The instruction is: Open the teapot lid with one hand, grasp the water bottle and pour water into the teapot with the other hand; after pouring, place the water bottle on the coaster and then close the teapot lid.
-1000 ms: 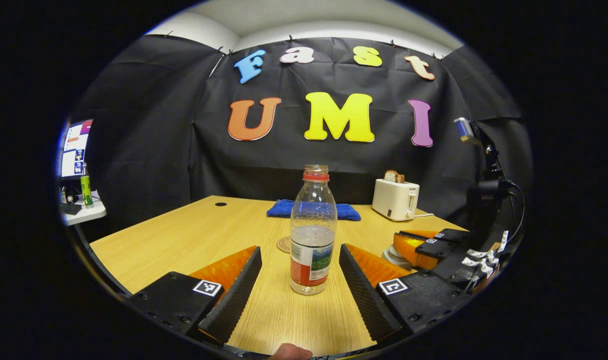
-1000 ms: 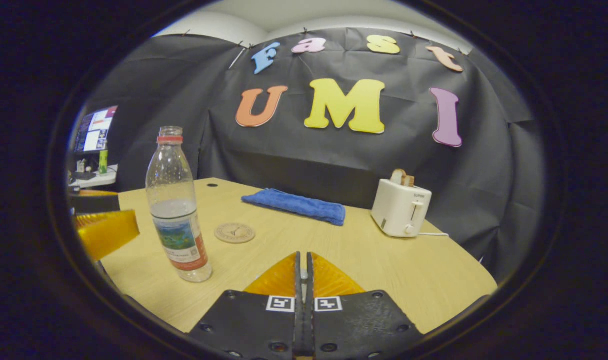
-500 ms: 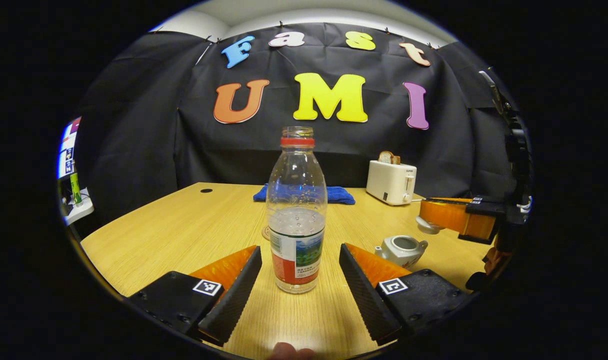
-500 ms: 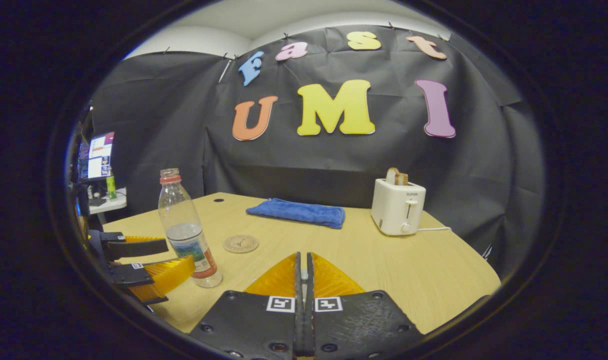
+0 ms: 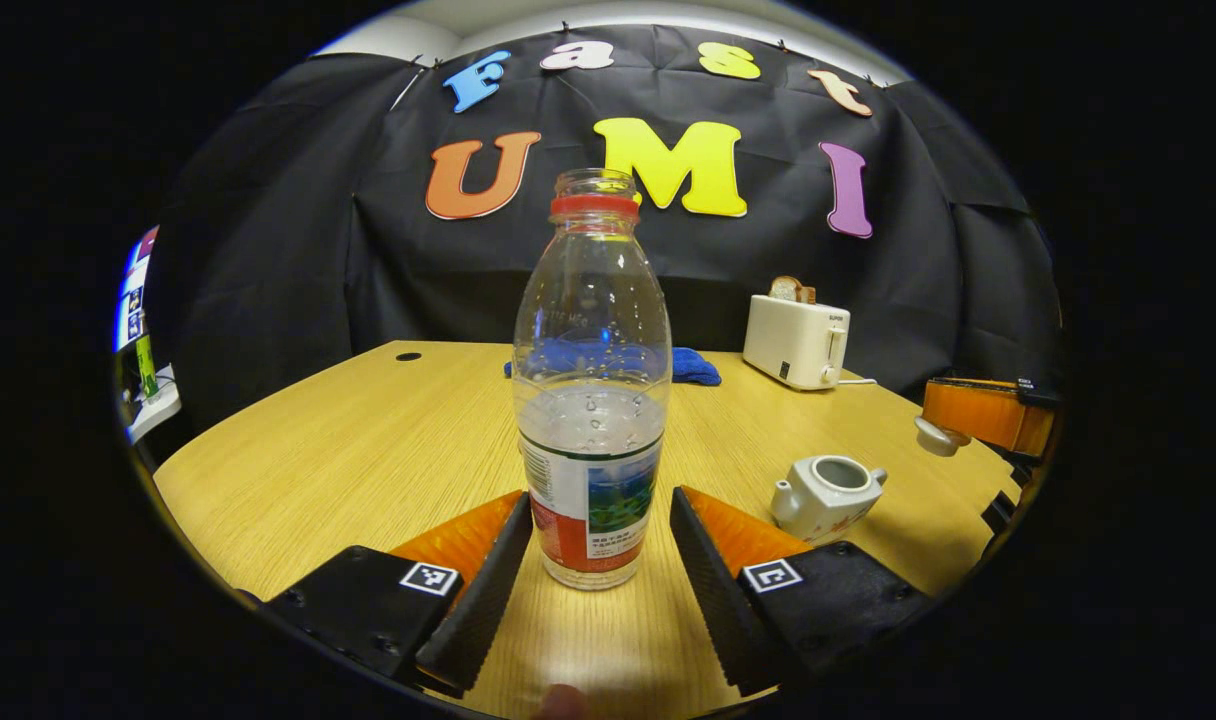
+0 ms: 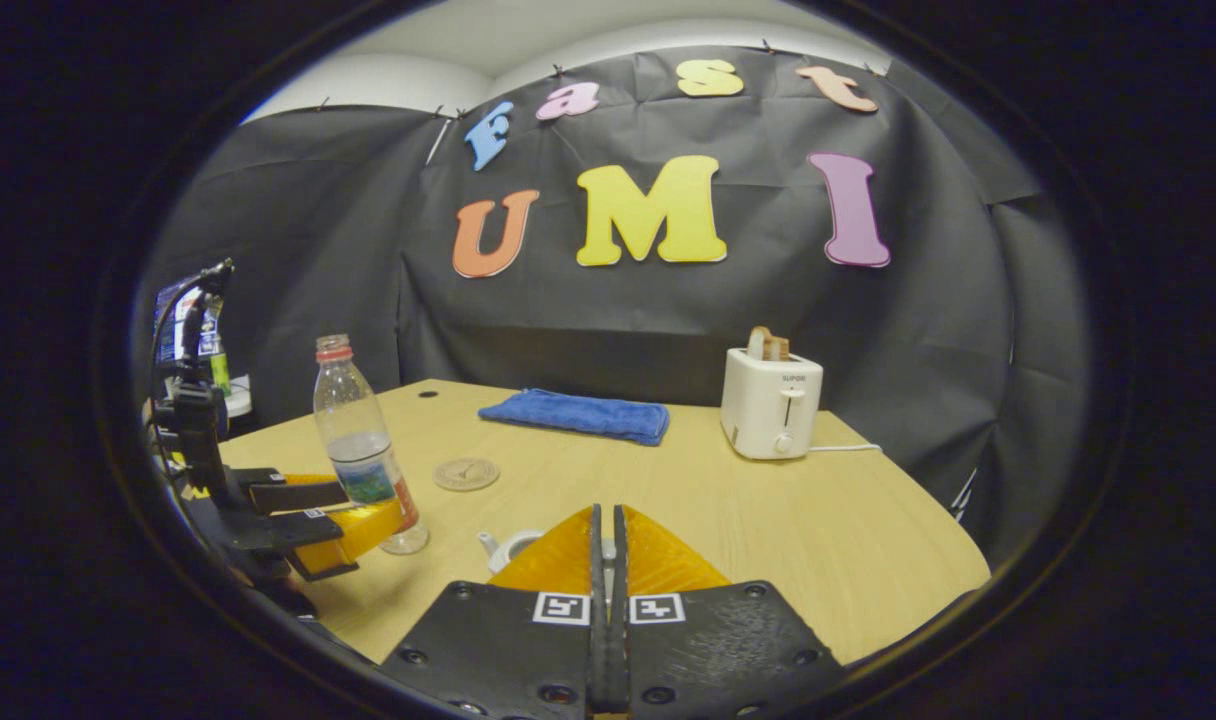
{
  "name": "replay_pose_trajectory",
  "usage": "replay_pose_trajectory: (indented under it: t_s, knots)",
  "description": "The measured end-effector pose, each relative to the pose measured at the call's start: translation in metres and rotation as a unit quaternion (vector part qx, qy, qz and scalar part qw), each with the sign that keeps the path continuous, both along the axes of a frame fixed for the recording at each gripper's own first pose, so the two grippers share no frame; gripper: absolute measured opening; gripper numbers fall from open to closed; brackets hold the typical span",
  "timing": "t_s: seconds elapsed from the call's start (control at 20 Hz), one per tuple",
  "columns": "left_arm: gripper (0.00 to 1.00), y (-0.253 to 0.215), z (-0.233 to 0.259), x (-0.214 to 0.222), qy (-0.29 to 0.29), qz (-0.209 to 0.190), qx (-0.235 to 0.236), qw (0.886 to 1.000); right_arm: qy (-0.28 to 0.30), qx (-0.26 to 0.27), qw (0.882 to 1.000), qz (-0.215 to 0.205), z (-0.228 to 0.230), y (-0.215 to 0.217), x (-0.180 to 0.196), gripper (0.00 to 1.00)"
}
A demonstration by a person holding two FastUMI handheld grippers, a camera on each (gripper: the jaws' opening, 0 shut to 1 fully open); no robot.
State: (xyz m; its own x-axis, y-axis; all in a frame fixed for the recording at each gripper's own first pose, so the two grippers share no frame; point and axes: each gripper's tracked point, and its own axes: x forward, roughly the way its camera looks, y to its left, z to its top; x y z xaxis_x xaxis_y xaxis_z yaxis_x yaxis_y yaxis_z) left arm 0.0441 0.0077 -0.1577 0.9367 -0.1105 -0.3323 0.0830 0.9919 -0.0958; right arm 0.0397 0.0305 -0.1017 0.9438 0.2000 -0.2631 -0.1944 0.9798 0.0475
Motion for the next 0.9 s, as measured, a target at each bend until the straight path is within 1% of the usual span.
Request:
replay_pose_trajectory:
  t_s: [0.05, 0.1, 0.15, 0.25, 0.3, 0.4, 0.5, 0.6, 0.75, 0.9]
  knots:
    - [0.89, 0.002, 0.0, 0.0, 0.0, 0.004, 0.001, 1.0, 0.001, 0.0, 1.0, -0.001, 0.0, -0.002, 0.0, 0.0]
    - [0.85, 0.002, 0.0, 0.0, 0.003, 0.002, 0.001, 1.0, 0.001, 0.001, 1.0, -0.001, 0.0, -0.003, 0.0, 0.0]
    - [0.77, 0.001, 0.0, 0.0, 0.005, 0.0, 0.004, 1.0, 0.0, 0.003, 1.0, -0.001, 0.001, -0.004, -0.001, 0.0]
    - [0.75, 0.003, 0.007, -0.001, 0.001, -0.001, 0.017, 1.0, -0.004, 0.004, 1.0, -0.003, 0.003, -0.008, -0.003, 0.0]
    - [0.74, 0.004, 0.012, -0.001, -0.003, -0.003, 0.033, 0.999, -0.007, 0.004, 1.0, -0.006, 0.005, -0.012, -0.003, 0.0]
    - [0.74, 0.012, 0.024, 0.0, -0.016, -0.002, 0.083, 0.996, -0.009, 0.01, 1.0, -0.009, 0.007, -0.018, -0.005, 0.0]
    - [0.72, 0.019, 0.036, 0.005, -0.031, -0.003, 0.141, 0.99, -0.01, 0.013, 1.0, -0.012, 0.008, -0.026, -0.008, 0.0]
    - [0.72, 0.025, 0.041, 0.006, -0.032, -0.008, 0.212, 0.977, -0.016, 0.013, 1.0, -0.02, 0.012, -0.037, -0.01, 0.0]
    - [0.71, 0.032, 0.049, 0.007, -0.036, -0.026, 0.325, 0.945, -0.017, 0.014, 0.999, -0.03, 0.011, -0.053, -0.014, 0.0]
    - [0.7, 0.038, 0.045, 0.006, -0.024, -0.051, 0.406, 0.912, -0.018, 0.012, 0.999, -0.036, 0.011, -0.064, -0.018, 0.0]
